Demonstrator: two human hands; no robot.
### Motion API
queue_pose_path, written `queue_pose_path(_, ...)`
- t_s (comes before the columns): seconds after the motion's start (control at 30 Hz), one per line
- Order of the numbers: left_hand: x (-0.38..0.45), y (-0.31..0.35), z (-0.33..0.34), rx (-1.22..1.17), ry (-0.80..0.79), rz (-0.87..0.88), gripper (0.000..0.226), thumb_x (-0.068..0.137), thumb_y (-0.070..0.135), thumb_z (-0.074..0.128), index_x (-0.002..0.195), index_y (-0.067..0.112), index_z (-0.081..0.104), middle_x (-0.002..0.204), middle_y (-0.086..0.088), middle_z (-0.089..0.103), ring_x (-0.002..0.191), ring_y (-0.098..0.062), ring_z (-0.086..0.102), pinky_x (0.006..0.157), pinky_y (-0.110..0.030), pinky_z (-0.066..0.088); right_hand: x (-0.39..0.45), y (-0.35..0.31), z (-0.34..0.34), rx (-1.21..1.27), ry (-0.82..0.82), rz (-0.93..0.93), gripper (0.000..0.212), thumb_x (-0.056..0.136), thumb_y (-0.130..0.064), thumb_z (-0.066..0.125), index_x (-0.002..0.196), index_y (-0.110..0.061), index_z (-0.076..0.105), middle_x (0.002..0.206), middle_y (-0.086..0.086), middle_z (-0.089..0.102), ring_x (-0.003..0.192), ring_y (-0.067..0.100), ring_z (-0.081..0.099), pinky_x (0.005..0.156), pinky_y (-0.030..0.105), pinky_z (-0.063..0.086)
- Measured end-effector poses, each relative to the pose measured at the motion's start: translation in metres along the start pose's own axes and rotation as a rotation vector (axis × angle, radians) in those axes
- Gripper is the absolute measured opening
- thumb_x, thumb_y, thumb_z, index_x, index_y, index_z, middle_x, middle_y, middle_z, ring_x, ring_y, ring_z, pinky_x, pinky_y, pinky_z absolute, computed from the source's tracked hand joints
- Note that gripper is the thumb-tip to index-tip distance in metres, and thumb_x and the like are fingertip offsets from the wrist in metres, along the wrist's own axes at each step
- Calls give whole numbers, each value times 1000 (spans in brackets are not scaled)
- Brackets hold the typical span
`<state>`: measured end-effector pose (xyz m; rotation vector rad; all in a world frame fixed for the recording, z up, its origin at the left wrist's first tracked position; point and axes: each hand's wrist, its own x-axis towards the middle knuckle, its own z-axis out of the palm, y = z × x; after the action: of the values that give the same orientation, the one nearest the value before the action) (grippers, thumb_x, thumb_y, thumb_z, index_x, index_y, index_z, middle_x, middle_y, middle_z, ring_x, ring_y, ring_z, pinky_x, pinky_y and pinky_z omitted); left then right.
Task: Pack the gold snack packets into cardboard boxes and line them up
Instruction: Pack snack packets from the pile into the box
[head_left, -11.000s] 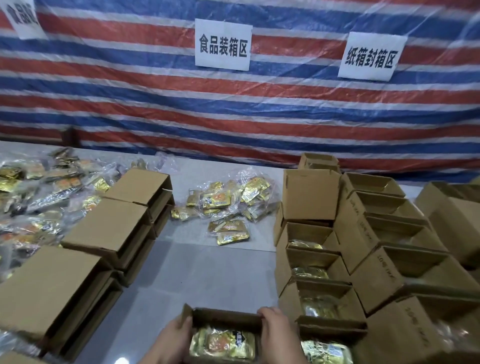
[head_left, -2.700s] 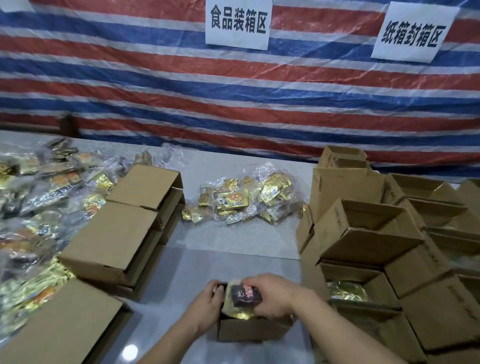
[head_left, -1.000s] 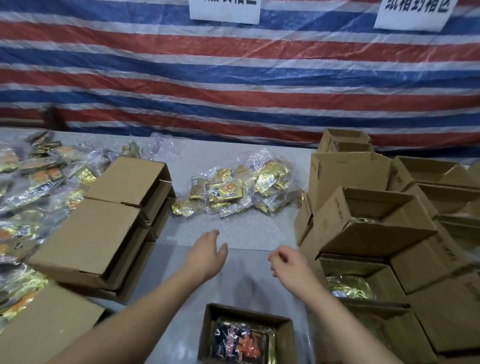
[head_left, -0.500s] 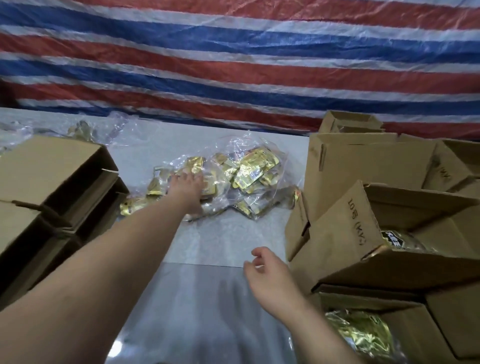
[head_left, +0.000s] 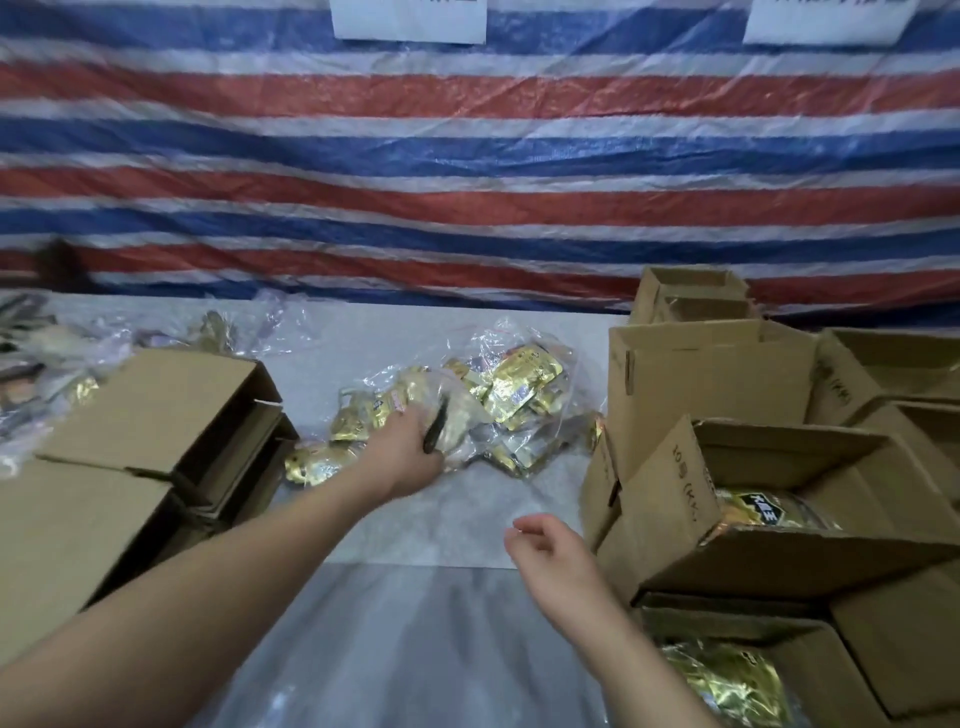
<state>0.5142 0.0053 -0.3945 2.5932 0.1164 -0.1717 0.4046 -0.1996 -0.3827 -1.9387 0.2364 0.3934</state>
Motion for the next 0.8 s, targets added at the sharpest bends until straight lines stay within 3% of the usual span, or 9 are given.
queue_pose_path(0.07,-33,24,-24,-58,-8,91,24,79,20,60,88,23,38,81,2,49,75,-19,53,56,-29,34,-13,-24,-1,196,-4,-5,38,90,-42,66,123,-25,58,108,-14,61,94,-8,58,78,8,44)
queue_pose_path(0.13,-68,51,-48,-106,-23,177,24,80,28,62,91,26,41,77,10,49,68,-4,49,52,-22,32,-27,-49,0,399,-56,-9,66,78,-54,68,136,-30,47,120,-16,57,113,1,55,102,29,46)
queue_pose_path(0.23,-122,88,-83,-265,-60,253,22,77,40,59,93,27,52,77,3,62,67,-11,62,51,-30,47,-53,-80,3,633,-144,-43,94,59,-67,69,142,-38,37,135,-13,56,126,10,53,106,48,45)
queue_pose_path(0.33,-166,112,-108,-393,-165,294,30,63,29,49,88,18,61,76,-8,68,70,-30,68,58,-49,57,-85,-101,8,769,-209,-77,90,62,-66,70,140,-26,49,132,4,64,123,21,60,102,51,49)
queue_pose_path(0.43,-197,118,-120,-337,-213,327,40,59,22,45,91,3,59,90,-19,65,80,-33,68,63,-50,57,-124,-111,10,784,-212,-77,81,67,-57,68,136,-16,55,125,14,67,117,32,62,86,45,54)
queue_pose_path(0.53,-227,122,-128,-117,-266,355,42,61,35,53,93,7,51,106,-19,54,104,-37,56,82,-46,54,-152,-103,6,842,-229,-81,64,75,-47,66,130,-15,62,127,16,66,118,30,62,93,44,53)
queue_pose_path(0.67,-257,126,-123,266,-240,479,85,74,54,61,144,13,33,159,-9,17,148,-29,10,118,-50,9,-176,-87,1,1033,-220,-35,62,82,-44,66,135,-13,59,134,16,62,126,31,57,113,50,36)
queue_pose_path(0.73,-264,119,-122,155,-270,504,91,77,67,55,149,18,27,162,-5,14,149,-22,8,117,-47,7,-184,-75,-2,1132,-208,21,62,81,-44,67,134,-11,60,133,18,61,126,35,57,114,51,34)
queue_pose_path(0.8,-269,98,-122,-229,-372,381,85,83,73,47,151,26,27,160,3,22,145,-13,21,112,-34,16,-192,-65,-9,1177,-101,42,61,79,-44,67,129,-10,64,126,19,66,119,38,61,110,55,38)
